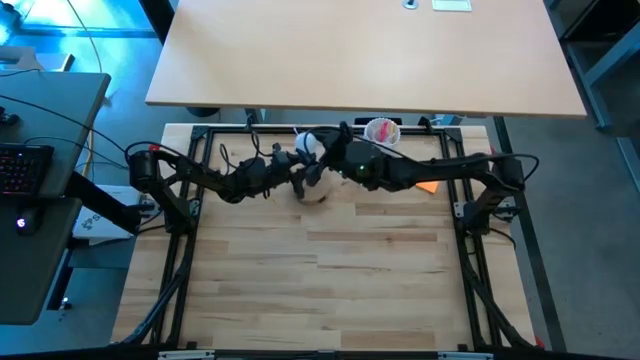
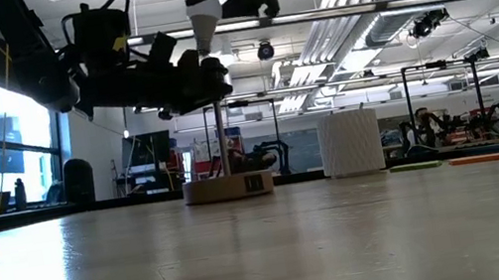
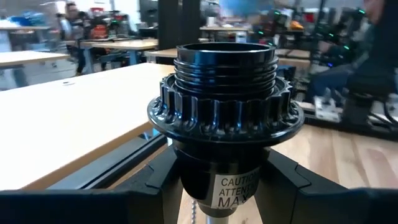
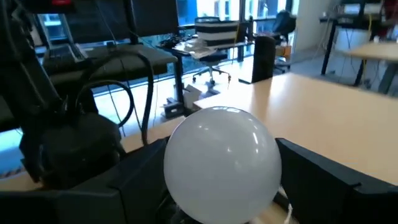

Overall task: Screw lightbulb
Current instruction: Insert the light bulb into the lamp

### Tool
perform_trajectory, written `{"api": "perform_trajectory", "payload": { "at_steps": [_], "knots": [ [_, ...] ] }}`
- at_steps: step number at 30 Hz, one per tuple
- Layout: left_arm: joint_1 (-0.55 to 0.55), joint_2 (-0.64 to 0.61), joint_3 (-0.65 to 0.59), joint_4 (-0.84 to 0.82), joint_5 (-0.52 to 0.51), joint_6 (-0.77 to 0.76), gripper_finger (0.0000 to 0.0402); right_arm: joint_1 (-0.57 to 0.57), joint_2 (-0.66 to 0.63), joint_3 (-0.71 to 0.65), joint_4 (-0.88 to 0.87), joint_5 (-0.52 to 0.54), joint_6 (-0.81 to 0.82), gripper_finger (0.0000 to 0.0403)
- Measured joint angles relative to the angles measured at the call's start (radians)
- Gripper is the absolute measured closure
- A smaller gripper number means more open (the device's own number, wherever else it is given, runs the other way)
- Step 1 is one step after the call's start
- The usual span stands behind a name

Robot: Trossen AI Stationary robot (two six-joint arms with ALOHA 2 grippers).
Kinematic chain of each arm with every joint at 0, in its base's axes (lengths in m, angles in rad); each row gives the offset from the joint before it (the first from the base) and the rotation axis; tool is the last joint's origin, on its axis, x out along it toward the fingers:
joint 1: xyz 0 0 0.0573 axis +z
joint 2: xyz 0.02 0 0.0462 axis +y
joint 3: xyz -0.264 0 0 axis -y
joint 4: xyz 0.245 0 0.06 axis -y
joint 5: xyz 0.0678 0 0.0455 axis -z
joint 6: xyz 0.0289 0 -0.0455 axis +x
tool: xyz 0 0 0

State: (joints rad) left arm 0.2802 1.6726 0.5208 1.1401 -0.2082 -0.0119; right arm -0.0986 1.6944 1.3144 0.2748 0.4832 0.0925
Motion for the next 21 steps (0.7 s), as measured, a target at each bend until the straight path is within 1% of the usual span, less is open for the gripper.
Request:
{"api": "perform_trajectory", "payload": {
  "at_steps": [2, 4, 6, 9, 11, 13, 16, 17, 18, 19, 21],
  "knots": [
    [0.001, 0.0, 0.0, -0.004, 0.051, 0.026, 0.0258, -0.01, -0.025, 0.0, -0.015, -0.05, -0.036, 0.0122],
    [0.002, -0.001, 0.001, -0.006, 0.115, 0.051, 0.0258, -0.026, -0.055, 0.003, -0.059, -0.136, -0.052, 0.0122],
    [0.002, -0.002, 0.001, -0.008, 0.174, 0.063, 0.0258, -0.044, -0.08, 0.03, -0.148, -0.212, -0.056, 0.0122],
    [0.002, -0.004, 0.002, -0.009, 0.291, 0.11, 0.0258, -0.069, -0.106, 0.117, -0.354, -0.328, -0.073, 0.0122],
    [0.002, -0.008, 0.002, -0.007, 0.405, 0.154, 0.0258, -0.088, -0.109, 0.19, -0.51, -0.452, -0.125, 0.0122],
    [0.01, -0.009, 0.002, -0.002, 0.547, 0.158, 0.0258, -0.109, -0.104, 0.246, -0.604, -0.625, -0.2, 0.0122],
    [0.038, -0.011, 0.009, -0.008, 0.79, 0.111, 0.0258, -0.149, -0.097, 0.268, -0.611, -0.913, -0.241, 0.0122],
    [0.047, -0.012, 0.013, -0.009, 0.857, 0.09, 0.0258, -0.161, -0.097, 0.263, -0.591, -0.987, -0.238, 0.0122],
    [0.056, -0.013, 0.018, -0.008, 0.918, 0.07, 0.0258, -0.172, -0.097, 0.25, -0.558, -1.03, -0.226, 0.0122],
    [0.066, -0.015, 0.023, -0.002, 0.97, 0.048, 0.0258, -0.182, -0.097, 0.234, -0.527, -1.05, -0.216, 0.0122],
    [0.078, -0.016, 0.025, 0.01, 1.037, 0.017, 0.0258, -0.192, -0.097, 0.193, -0.473, -1.068, -0.199, 0.0122]
  ]
}}
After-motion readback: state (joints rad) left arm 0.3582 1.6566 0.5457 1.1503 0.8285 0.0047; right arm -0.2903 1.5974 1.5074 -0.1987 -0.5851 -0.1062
